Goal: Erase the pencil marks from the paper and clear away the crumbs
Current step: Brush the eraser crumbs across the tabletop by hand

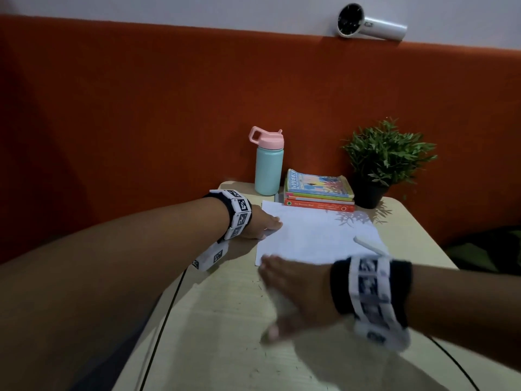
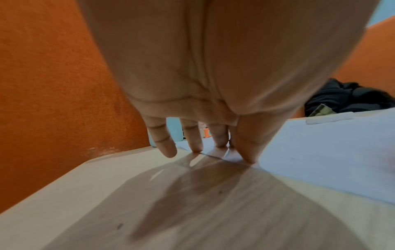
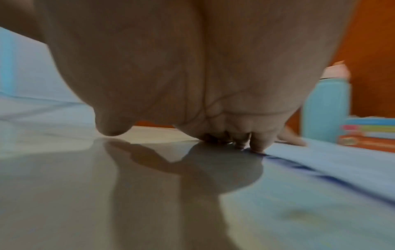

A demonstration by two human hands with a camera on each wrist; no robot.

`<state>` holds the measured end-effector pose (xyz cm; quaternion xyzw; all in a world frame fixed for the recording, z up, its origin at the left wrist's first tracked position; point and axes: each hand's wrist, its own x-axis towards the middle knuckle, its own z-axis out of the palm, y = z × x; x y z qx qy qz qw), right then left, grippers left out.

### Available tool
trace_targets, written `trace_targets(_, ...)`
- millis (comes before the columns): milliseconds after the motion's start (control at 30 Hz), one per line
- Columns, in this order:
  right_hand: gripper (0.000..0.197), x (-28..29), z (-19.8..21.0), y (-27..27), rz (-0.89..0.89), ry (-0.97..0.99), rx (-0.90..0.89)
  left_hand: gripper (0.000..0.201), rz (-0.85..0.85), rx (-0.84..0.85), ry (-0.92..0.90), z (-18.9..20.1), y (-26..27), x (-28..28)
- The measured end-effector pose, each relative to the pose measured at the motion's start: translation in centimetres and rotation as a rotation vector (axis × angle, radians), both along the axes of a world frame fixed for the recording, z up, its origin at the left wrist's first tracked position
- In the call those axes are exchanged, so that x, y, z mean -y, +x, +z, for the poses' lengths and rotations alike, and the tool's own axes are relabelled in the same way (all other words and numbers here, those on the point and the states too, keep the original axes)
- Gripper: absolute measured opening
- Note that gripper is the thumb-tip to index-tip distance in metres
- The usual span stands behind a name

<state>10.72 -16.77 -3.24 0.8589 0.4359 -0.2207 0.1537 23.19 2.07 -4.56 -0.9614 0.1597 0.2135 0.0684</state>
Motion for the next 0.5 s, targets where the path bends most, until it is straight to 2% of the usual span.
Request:
trace_targets(67,0.102,0.3,0.2,-3.0,0.127,0.052,-0.084,0.064,-0.029,-0.001,0.025,0.0,0.2,0.1)
trace_targets(100,0.096,0.4,0.6,-3.2,0.127,0.117,-0.098,0.063,-0.039,-0.002,0.038,0.2,0.1,0.3)
trace_targets(167,0.092,0.4,1.5,-1.0,-0.019,0.161,-0.087,0.061,-0.029,0.003,0.049,0.6,-0.4,0.7)
trace_targets(233,0.098,0.1,1.8,2.4,-0.175,0.049,-0.014,0.055,0.002,0.021,0.012,0.9,-0.7,1.0)
trace_targets(300,0.101,-0.3,1.4,4.2,-0.216,-0.013,0.046,0.051,0.052,0.031,-0.017,1.0,-0.9,1.1)
trace_targets(400,0.111,-0.4,-0.1,0.5,-0.035,-0.027,0.046,0.056,0.071,0.012,-0.054,0.6,-0.8,0.8)
trace_targets(500,0.107,1.0,-0.7,-4.6,0.223,0.045,0.039,0.061,0.041,-0.012,-0.033,1.2,-1.0,0.5)
